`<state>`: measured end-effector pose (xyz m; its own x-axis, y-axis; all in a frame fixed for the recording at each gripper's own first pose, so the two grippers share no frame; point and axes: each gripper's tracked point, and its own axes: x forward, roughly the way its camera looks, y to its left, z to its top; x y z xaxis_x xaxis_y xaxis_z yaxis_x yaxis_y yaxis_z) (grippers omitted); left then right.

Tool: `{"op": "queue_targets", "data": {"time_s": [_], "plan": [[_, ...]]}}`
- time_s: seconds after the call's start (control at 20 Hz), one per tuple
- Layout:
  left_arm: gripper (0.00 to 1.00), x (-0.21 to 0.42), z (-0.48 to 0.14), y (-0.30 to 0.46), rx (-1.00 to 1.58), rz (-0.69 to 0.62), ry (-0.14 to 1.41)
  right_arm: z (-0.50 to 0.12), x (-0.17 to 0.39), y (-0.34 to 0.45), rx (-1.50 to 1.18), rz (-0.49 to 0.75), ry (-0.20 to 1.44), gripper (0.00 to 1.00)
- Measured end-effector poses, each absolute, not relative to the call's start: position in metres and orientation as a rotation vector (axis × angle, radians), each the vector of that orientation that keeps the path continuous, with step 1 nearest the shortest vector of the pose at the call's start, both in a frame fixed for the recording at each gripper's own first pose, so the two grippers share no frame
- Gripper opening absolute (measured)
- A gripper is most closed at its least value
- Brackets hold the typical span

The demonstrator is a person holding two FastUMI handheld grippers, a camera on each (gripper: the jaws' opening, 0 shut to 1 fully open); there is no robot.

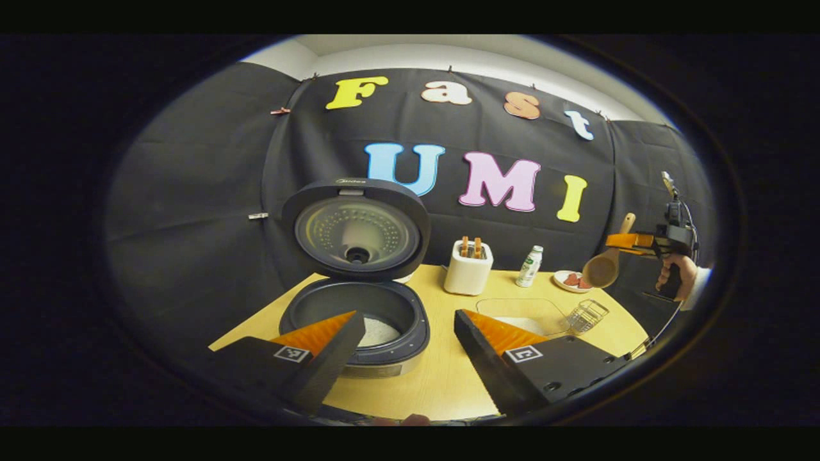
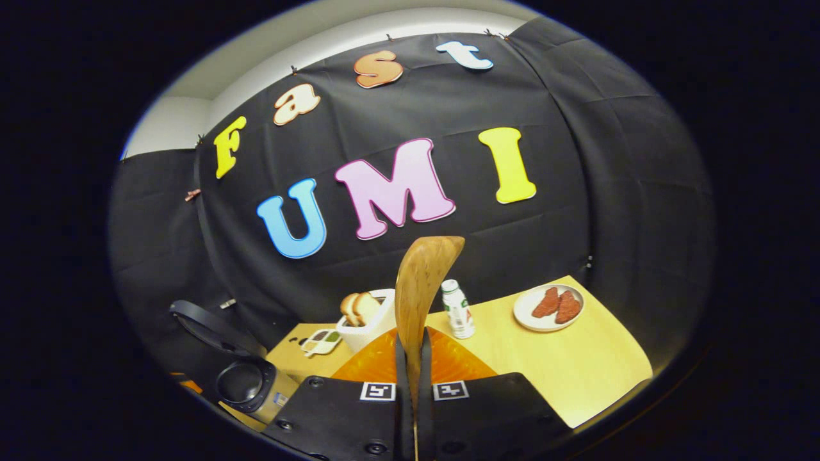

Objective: Close the left gripper, press the button to open the rice cooker; take a wooden spoon from the chopstick holder with the right hand, scoop a spoonful of rice and pour it into the rice cooker, then put the wooden spoon back into the chopstick holder.

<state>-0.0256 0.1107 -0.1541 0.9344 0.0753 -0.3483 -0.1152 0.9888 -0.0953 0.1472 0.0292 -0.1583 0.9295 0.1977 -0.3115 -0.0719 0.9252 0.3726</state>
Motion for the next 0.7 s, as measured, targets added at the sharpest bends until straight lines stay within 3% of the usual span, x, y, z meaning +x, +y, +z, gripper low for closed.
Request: {"op": "queue_targets", "data": {"time_s": [0.05, 0.3, 0.45, 0.7], "plan": [[0.99, -0.024, -0.153, 0.108, -0.111, 0.094, 0.355, -0.168, 0.148, 0.018, 0.348, 0.127, 0.369, 0.06], [0.98, -0.015, -0.146, 0.093, -0.079, 0.074, 0.359, -0.224, 0.153, -0.028, 0.239, 0.088, 0.456, 0.07], [0.95, -0.009, -0.142, 0.083, -0.053, 0.06, 0.363, -0.257, 0.154, -0.038, 0.224, 0.094, 0.518, 0.07], [0.98, -0.005, -0.139, 0.074, -0.04, 0.054, 0.373, -0.304, 0.155, -0.035, 0.244, 0.114, 0.598, 0.07]]}}
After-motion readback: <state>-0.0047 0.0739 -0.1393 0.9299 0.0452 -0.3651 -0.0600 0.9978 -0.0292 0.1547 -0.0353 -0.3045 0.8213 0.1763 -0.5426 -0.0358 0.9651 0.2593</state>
